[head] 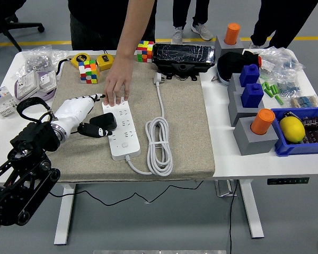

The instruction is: Pick up the plug,place it near the board,insert it into the board,press the button

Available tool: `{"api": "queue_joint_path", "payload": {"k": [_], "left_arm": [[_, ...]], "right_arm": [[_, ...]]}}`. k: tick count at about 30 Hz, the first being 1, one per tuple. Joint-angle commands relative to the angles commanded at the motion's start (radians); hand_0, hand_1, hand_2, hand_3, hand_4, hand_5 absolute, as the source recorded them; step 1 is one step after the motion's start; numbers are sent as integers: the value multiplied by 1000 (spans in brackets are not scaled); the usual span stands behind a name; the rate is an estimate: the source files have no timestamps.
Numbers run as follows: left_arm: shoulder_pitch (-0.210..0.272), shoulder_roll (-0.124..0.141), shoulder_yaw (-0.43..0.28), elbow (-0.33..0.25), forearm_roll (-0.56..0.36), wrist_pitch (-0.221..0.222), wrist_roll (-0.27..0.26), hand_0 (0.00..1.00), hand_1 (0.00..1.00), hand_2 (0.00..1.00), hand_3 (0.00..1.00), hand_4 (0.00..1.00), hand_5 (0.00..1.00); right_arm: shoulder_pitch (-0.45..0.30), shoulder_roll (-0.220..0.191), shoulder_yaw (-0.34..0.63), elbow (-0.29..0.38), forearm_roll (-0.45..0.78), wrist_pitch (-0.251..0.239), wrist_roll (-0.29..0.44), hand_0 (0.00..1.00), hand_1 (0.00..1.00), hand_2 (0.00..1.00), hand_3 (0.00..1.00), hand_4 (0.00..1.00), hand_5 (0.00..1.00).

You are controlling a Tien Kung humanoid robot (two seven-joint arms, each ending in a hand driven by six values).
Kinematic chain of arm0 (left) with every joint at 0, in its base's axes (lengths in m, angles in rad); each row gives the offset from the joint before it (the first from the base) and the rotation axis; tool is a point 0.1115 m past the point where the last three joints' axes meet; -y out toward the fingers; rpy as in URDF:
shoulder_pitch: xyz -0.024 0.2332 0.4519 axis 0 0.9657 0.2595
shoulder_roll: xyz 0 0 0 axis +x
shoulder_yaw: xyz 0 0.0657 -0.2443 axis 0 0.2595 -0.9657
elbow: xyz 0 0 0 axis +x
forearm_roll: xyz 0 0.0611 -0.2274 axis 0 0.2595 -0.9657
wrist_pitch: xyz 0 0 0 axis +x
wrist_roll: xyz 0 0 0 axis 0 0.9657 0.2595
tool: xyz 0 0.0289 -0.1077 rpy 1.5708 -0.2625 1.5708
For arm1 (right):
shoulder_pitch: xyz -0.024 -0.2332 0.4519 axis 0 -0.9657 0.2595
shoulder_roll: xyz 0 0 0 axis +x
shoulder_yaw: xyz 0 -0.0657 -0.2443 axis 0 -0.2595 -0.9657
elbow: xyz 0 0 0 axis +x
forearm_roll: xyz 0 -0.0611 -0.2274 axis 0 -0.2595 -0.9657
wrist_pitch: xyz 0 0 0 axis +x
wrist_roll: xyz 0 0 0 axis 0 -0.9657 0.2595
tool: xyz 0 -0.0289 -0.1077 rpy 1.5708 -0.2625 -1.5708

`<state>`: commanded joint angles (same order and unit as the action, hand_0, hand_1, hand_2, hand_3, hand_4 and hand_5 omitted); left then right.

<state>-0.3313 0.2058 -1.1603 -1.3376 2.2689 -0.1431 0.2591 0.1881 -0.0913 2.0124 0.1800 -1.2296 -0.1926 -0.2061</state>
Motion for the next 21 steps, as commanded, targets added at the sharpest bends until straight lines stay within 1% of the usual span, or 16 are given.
{"api": "queue_joint_path", "payload": {"k": [2,3,12,20,21], "left_arm": [[-5,-1,0,13,0,2,-3,805,877,859,904,998,361],[-6,-2,0,17,0,2,-4,789,863,840,888,998,354],[-22,-9,-1,79,0,12,-12,785,857,836,885,998,345],[-30,-16,1,114,0,16,-19,782,852,830,880,998,344],[-32,-18,2,119,0,17,-20,775,836,807,867,998,344]], "right_arm": [[0,0,0,0,1,1,0,787,694,712,758,998,998],[0,-1,0,0,0,1,0,786,694,712,758,998,998],[2,-1,0,0,0,2,4,786,694,712,758,998,998],[3,-3,0,0,0,1,1,786,694,712,758,998,998],[3,-3,0,0,0,1,1,786,694,712,758,998,998]]}}
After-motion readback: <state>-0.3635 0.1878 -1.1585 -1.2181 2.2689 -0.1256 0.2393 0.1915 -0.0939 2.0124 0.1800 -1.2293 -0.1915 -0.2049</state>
